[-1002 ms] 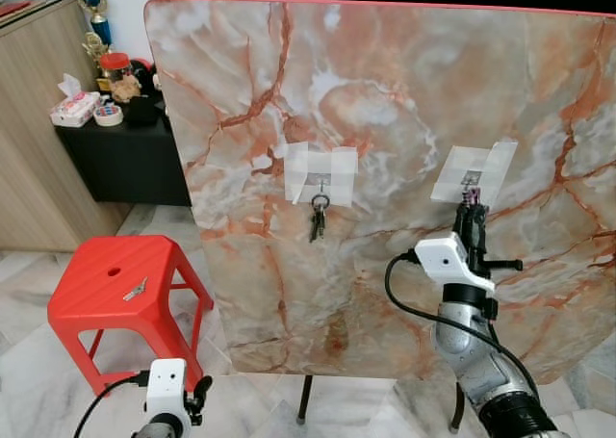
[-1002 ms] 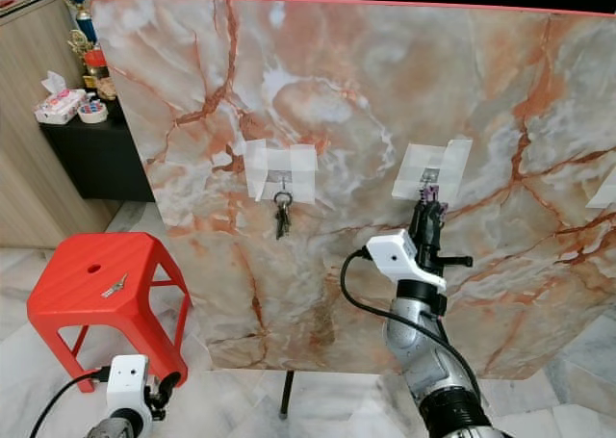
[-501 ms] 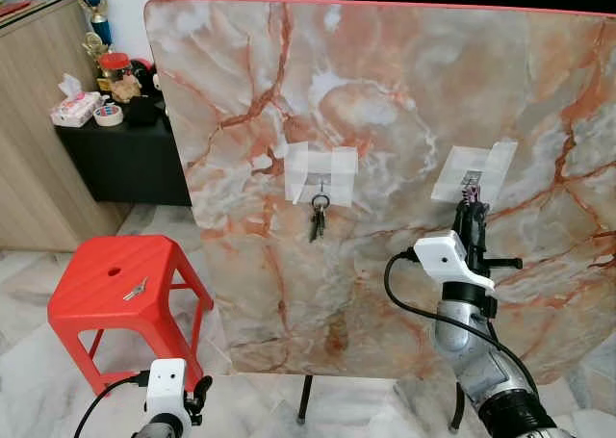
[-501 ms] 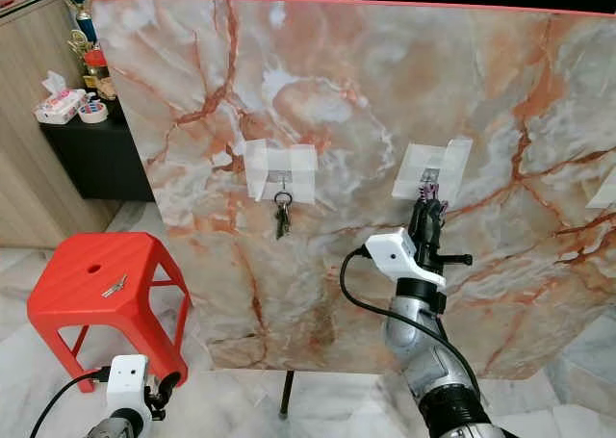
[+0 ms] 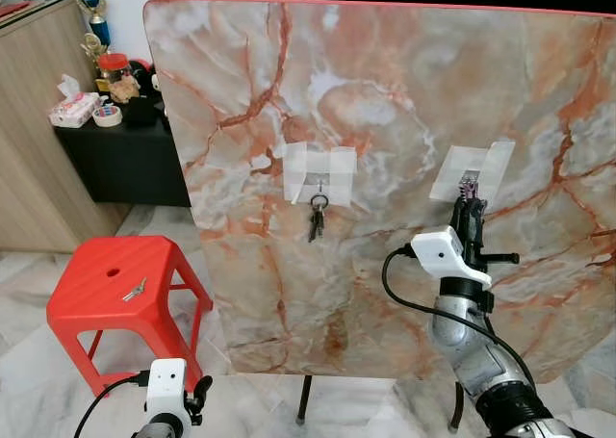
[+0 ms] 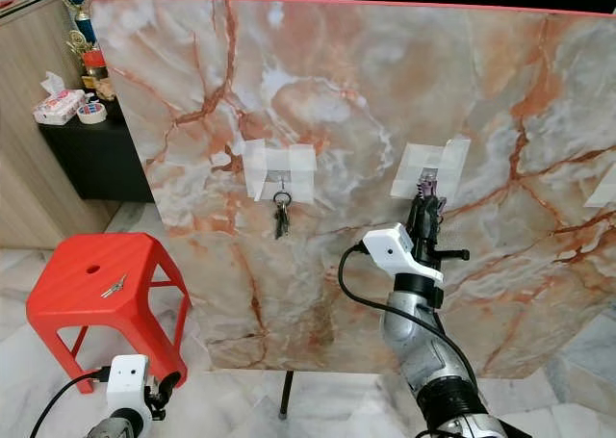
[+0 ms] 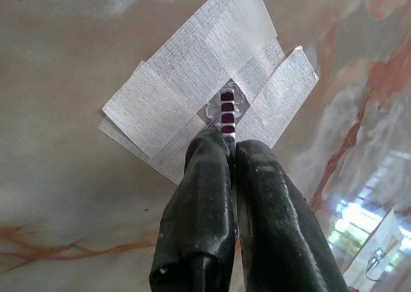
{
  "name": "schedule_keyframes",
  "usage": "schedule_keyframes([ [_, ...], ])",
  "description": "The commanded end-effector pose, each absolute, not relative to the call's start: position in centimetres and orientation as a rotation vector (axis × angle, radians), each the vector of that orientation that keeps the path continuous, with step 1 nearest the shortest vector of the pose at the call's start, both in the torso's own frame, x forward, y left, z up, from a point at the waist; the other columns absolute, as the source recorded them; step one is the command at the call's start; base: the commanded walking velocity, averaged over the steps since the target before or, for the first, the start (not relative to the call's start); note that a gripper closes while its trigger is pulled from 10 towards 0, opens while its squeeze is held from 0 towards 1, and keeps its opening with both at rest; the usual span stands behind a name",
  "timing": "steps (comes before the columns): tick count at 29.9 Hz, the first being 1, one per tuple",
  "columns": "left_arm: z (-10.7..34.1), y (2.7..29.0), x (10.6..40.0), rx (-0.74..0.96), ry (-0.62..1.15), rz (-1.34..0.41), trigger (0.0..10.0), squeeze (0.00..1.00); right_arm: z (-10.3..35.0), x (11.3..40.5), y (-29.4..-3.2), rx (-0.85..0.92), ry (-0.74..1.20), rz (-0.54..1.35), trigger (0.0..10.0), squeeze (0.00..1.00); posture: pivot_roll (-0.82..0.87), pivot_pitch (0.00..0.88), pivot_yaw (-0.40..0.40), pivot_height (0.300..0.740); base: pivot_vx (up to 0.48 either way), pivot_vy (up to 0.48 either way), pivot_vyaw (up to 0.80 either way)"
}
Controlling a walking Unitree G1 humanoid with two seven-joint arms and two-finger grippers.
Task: Hang keys on a hook
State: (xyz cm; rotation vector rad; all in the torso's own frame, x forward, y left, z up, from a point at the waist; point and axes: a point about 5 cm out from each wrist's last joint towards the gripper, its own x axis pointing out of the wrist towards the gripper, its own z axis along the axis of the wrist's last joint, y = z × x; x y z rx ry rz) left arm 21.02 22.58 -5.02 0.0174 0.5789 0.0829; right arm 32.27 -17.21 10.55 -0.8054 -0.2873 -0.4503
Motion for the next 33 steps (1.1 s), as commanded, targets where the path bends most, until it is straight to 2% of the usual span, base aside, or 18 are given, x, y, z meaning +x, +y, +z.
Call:
schedule_keyframes([
  [1,-5.0,22.5,21.1,0.002,0.573,0.089,10.0,0.00,11.1,32.8,-17.1,-0.801,-0.288,-0.456,10.0,0.00,0.07,0.000,-0.059,0.740,0.000,0.000,0.00],
  [23,-5.0,22.4,21.0,0.000,0.574,0.091,10.0,0.00,10.4,33.0,-16.6,-0.809,-0.258,-0.412,10.0,0.00,0.07,0.000,-0.062,0.740,0.000,0.000,0.00],
  [33,-5.1,22.5,20.9,-0.003,0.581,0.092,10.0,0.00,12.1,32.2,-17.7,-0.808,-0.375,-0.556,10.0,0.00,0.07,0.000,-0.061,0.740,0.000,0.000,0.00],
])
